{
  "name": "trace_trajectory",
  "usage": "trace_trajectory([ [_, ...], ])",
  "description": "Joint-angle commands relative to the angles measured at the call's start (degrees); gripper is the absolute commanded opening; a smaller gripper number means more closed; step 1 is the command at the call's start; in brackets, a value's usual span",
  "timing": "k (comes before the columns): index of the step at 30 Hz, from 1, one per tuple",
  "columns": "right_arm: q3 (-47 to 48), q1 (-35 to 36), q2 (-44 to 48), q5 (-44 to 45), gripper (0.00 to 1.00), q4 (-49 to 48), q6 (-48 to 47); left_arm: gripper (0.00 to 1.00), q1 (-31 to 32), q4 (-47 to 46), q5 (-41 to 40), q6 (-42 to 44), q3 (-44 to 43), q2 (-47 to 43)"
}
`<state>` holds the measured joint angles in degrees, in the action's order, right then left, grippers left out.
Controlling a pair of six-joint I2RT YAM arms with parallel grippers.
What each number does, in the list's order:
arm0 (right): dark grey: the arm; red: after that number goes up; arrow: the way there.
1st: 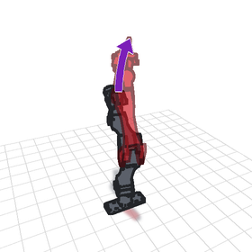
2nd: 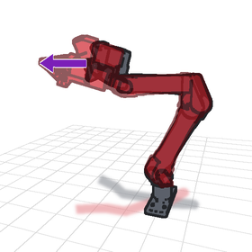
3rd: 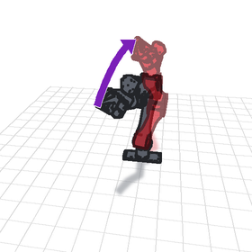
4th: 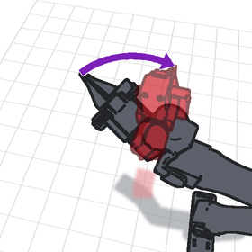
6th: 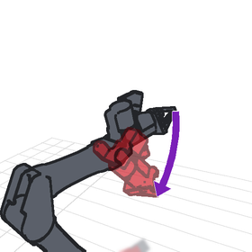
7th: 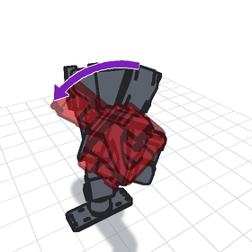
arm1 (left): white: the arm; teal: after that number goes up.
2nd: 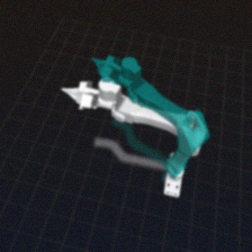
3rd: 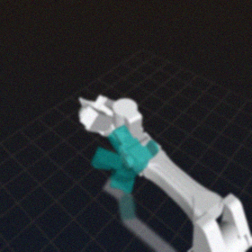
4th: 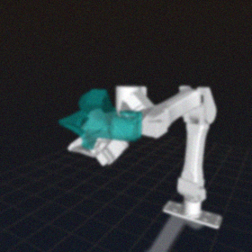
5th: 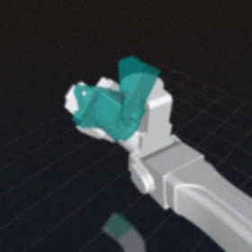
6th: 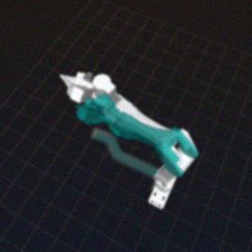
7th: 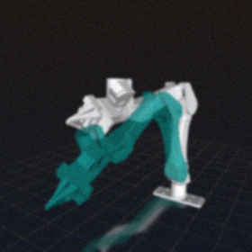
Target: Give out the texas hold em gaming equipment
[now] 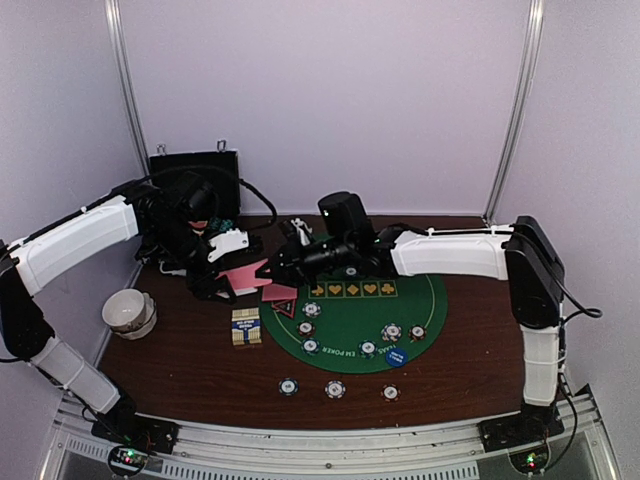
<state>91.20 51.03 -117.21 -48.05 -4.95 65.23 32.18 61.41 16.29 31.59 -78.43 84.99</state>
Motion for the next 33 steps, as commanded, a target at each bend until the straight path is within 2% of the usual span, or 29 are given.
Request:
trace_trajectory([
  [1,-1.4,-0.3,3.8,-0.9,0.01,-3.0,1.7,0.00,-0.4,-1.4,-0.8,1.0,-0.8,-0.6],
  [11,-5.1,-6.0,6.6,-2.6,0.00,-0.4,0.6,0.00,-0.4,-1.5,-2.4,1.3,-0.4,-1.0],
  [17,-4.3,-14.2,6.7,-3.9,0.00,8.5,-5.6,0.00,-0.4,-1.4,-3.3,1.7,-0.3,-1.0],
  [21,-0.4,-20.6,4.4,-2.2,0.00,19.2,-12.7,0.00,-0.4,-1.2,-3.1,1.8,-0.5,-1.1],
  [26,8.9,-27.1,-2.4,2.7,0.00,30.0,-22.1,0.00,-0.4,-0.8,-2.7,1.8,-0.9,-1.1],
  [33,20.6,-32.0,-13.0,7.2,0.00,35.8,-26.2,0.00,-0.4,0.0,-2.6,2.0,-1.6,-1.1],
])
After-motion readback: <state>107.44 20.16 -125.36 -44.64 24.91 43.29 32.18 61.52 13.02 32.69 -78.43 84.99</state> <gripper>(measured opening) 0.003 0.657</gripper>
